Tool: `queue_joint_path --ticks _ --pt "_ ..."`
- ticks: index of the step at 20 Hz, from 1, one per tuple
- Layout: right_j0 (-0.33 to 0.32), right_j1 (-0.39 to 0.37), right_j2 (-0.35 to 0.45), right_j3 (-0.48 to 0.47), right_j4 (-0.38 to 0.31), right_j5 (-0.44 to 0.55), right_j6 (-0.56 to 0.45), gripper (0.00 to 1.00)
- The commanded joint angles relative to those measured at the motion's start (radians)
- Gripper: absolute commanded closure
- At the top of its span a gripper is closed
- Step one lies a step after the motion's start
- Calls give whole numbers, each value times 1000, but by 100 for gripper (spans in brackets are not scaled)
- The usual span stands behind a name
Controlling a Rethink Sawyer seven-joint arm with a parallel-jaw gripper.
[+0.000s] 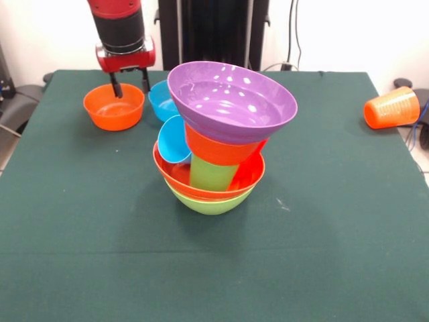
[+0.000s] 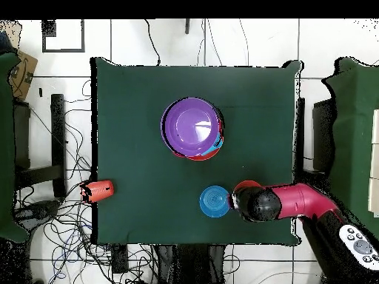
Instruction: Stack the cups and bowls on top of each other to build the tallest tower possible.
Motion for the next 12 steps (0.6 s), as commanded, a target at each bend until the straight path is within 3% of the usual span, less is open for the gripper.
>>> queue_joint_path --ticks 1,6,12 --pt "-30 -16 101 -43 -101 51 -417 0" --pt "-77 -24 138 -39 -84 86 -487 0" --pt "-91 14 153 -92 -84 115 -548 0"
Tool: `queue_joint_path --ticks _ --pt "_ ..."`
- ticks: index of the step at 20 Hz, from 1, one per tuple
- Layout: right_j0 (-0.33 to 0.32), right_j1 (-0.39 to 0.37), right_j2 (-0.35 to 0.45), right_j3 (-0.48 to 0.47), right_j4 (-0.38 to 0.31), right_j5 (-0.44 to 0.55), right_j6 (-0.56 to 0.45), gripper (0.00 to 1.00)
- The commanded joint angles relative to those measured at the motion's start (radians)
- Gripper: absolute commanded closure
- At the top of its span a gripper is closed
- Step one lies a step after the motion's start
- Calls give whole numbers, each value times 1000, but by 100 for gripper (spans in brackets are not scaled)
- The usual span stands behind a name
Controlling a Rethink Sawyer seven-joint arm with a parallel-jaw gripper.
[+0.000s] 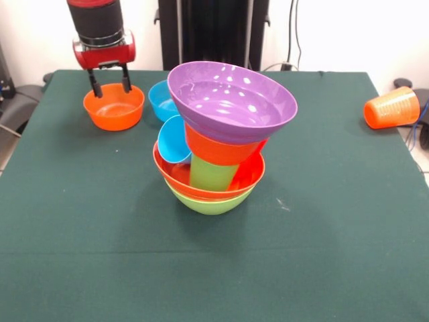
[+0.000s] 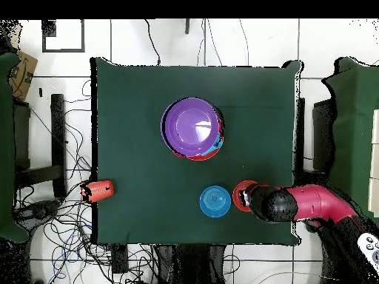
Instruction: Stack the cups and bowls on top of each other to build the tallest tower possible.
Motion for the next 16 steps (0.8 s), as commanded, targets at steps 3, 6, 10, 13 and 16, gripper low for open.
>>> queue_joint_path --ticks 3,6,10,13,16 --pt "15 59 63 -105 -87 107 -433 0" --pt "24 65 51 -109 -93 93 -432 0" --pt "35 75 46 -125 -94 92 -443 0" --pt "36 85 43 -136 -96 91 -452 0" --pt "40 94 42 -146 -99 90 -454 0"
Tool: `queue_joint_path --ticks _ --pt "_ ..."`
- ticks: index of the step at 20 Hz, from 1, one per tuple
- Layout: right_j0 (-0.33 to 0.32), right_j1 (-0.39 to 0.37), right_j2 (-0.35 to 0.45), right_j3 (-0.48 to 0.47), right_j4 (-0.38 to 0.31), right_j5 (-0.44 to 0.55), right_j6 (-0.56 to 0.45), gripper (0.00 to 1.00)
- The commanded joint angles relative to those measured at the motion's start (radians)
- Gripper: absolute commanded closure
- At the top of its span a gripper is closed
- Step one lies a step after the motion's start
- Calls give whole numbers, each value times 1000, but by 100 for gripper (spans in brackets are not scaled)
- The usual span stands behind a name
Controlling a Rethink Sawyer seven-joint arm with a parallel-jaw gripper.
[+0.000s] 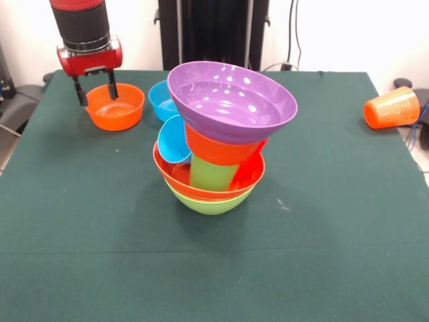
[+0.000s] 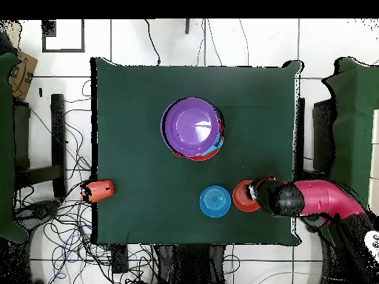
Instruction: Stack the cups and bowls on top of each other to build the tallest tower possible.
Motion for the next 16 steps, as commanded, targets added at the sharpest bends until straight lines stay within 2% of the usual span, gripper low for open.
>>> queue_joint_path --ticks 1,16 --pt "47 77 32 -89 -98 91 -348 0" --pt "50 71 28 -78 -100 83 -338 0"
